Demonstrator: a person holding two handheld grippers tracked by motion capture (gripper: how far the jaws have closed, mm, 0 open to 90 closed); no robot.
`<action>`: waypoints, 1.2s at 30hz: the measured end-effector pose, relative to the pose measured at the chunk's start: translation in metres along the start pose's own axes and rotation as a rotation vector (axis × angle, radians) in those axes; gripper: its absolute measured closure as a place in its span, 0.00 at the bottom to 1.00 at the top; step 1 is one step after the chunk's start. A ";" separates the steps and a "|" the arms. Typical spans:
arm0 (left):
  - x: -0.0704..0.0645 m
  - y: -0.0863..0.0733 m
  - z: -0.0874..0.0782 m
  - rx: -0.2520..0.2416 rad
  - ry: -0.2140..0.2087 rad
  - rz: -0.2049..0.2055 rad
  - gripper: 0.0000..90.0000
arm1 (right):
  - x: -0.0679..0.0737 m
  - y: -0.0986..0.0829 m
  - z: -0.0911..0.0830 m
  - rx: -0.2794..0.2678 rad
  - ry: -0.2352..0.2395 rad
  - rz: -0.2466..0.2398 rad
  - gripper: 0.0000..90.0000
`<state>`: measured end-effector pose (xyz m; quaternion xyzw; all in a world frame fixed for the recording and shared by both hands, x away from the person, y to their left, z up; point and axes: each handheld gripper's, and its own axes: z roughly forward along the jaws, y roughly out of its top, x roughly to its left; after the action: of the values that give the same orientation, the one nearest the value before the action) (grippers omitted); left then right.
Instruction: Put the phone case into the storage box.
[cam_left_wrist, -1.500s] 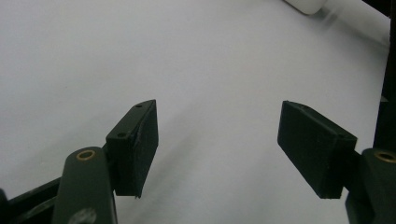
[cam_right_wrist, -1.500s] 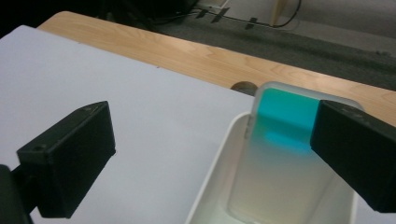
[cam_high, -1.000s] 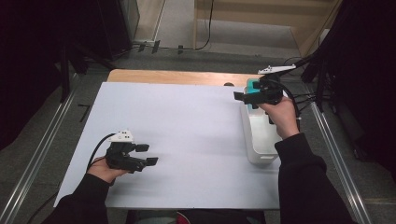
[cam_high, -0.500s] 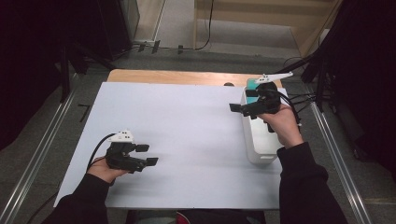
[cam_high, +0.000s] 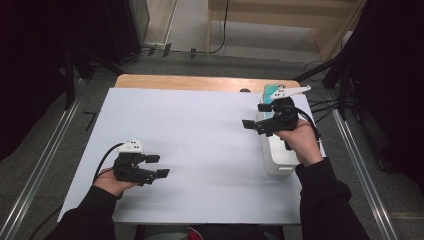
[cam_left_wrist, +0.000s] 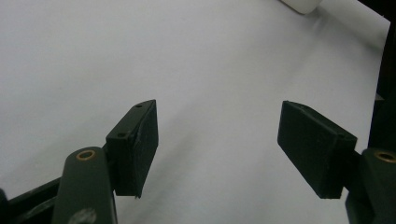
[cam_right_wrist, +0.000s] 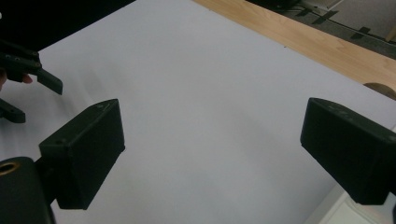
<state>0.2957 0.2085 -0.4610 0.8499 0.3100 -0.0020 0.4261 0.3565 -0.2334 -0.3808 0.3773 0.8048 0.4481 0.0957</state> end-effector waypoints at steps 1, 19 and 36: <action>0.000 0.000 0.000 -0.001 -0.002 0.001 0.32 | 0.002 -0.001 0.000 0.004 0.002 0.001 0.06; -0.001 0.000 0.000 0.004 -0.017 0.004 0.32 | 0.025 -0.020 -0.006 -0.010 0.017 -0.023 0.06; -0.001 -0.002 -0.001 0.012 -0.017 0.005 0.32 | 0.049 -0.042 0.004 0.020 0.050 -0.042 0.07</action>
<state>0.2938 0.2098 -0.4612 0.8532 0.3041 -0.0100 0.4236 0.3025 -0.2095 -0.4071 0.3501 0.8192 0.4469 0.0812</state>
